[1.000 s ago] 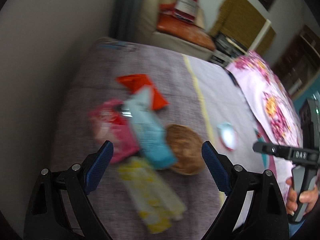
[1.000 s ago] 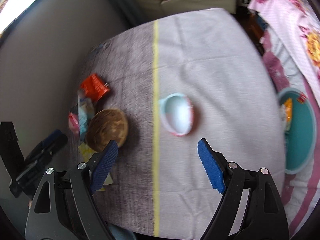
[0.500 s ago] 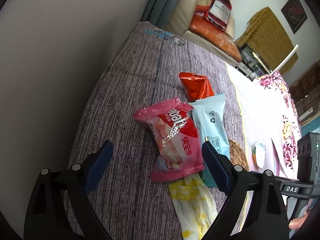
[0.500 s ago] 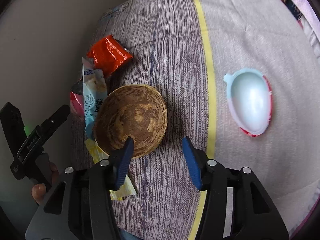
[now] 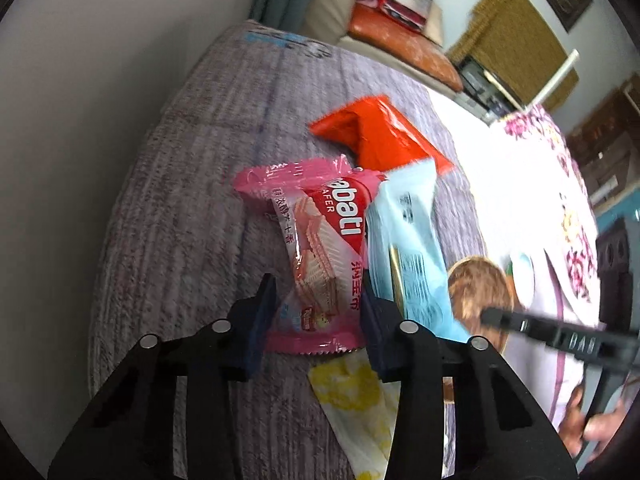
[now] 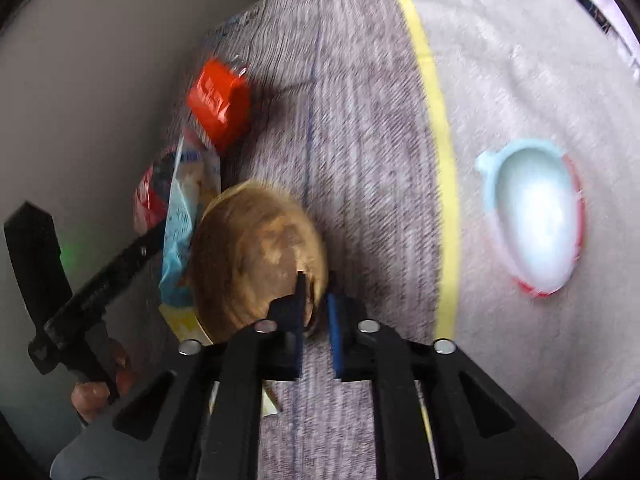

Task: Collect trash
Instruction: 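Grasp the pink wafer packet with the left tool while the right tool grasps the coconut shell, then carry packet and shell over the teal bin and open both tools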

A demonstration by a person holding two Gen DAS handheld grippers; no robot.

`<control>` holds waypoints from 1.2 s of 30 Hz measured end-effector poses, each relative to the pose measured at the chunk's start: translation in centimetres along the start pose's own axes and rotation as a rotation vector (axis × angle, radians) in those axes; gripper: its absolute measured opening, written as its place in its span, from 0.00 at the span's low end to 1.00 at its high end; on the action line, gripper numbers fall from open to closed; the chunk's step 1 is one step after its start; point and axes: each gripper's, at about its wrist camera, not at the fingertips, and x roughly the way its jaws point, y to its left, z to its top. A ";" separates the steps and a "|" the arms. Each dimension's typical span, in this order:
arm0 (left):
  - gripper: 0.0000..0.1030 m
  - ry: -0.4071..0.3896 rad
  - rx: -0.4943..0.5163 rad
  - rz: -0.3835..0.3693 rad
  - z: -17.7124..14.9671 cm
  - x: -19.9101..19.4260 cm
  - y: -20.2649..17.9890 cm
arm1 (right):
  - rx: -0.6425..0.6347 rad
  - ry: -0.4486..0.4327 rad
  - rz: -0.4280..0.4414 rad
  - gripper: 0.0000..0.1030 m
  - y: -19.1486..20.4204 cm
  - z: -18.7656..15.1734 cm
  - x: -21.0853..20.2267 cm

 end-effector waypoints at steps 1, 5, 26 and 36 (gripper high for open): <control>0.38 -0.001 0.022 -0.002 -0.3 -0.2 -0.6 | -0.007 -0.020 -0.015 0.06 -0.2 -0.1 -0.6; 0.36 -0.027 0.045 -0.006 -0.8 -1.2 -1.8 | 0.002 -0.076 -0.045 0.06 -1.7 -0.3 -2.6; 0.36 -0.046 0.203 -0.129 -0.6 -3.0 -13.5 | 0.170 -0.293 -0.051 0.06 -11.6 -2.7 -12.8; 0.36 0.034 0.378 -0.209 -2.2 1.1 -23.9 | 0.306 -0.403 -0.090 0.06 -18.8 -5.3 -18.0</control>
